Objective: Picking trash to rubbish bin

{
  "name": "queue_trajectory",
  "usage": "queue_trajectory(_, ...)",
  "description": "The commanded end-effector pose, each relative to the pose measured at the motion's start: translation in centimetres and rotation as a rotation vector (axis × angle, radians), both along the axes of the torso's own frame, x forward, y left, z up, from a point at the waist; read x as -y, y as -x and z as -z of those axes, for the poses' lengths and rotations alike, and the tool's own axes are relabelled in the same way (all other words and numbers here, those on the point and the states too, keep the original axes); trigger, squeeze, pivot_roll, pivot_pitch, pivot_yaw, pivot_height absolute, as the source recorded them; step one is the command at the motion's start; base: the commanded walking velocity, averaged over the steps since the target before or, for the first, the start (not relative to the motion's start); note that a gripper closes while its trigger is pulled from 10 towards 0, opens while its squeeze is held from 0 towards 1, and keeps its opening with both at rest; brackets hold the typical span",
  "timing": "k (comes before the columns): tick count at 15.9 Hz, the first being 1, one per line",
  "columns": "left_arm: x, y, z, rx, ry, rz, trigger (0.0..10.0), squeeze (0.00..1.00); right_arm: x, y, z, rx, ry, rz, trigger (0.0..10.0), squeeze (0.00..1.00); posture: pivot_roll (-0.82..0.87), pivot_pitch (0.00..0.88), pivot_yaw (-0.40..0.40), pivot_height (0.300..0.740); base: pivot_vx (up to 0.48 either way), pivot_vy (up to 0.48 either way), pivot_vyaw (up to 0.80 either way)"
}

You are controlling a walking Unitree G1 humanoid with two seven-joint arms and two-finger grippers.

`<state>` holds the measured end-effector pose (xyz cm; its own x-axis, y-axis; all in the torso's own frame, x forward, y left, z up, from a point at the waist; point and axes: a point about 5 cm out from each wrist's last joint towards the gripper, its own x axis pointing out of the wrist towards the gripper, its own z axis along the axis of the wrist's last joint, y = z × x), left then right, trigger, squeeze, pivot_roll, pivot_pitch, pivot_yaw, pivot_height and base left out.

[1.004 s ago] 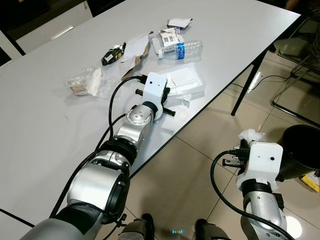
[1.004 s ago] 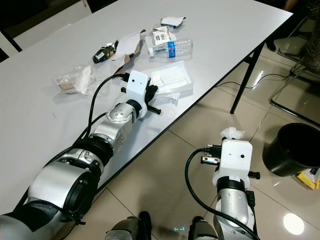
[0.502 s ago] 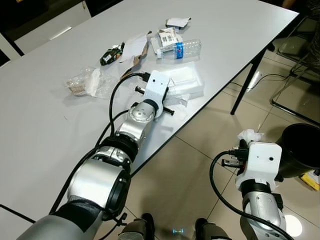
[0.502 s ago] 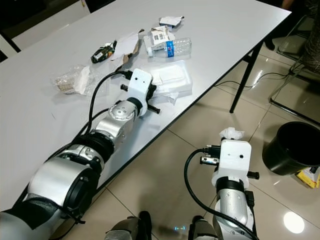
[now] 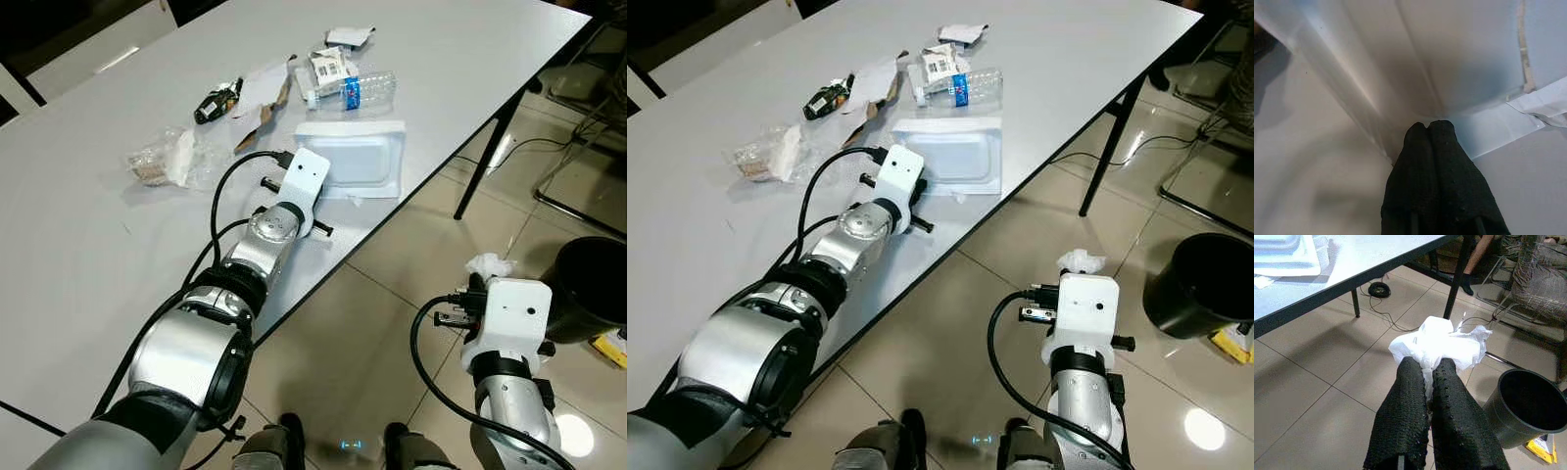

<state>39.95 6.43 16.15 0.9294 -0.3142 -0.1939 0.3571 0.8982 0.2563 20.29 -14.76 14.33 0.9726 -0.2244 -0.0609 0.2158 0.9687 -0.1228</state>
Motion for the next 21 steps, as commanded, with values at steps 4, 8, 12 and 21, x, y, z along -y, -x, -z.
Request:
queue_trajectory(4,-0.60,-0.05,0.34,-0.030,-0.009,-0.018,8.1,0.00,-0.39,0.29,-0.18,0.001,-0.012,-0.003,10.0,0.00,-0.07,0.233,0.135,0.740,0.000,0.000,0.00)
queue_trajectory(8,-0.43,0.00,0.22,-0.020,0.043,-0.002,0.0,0.00,-0.42,0.33,-0.09,0.001,-0.013,-0.005,10.0,0.00,-0.07,0.230,0.134,0.740,0.000,0.000,0.00)
queue_trajectory(12,-0.43,0.03,0.26,-0.021,0.058,-0.002,0.0,0.00,-0.43,0.31,-0.04,0.001,-0.014,-0.006,10.0,0.00,-0.07,0.230,0.134,0.740,0.000,0.000,0.00)
queue_trajectory(21,-0.46,0.01,0.16,-0.018,0.093,-0.003,0.0,0.00,-0.42,0.27,0.04,-0.001,-0.016,-0.004,10.0,0.00,-0.07,0.228,0.136,0.740,0.000,0.000,0.00)
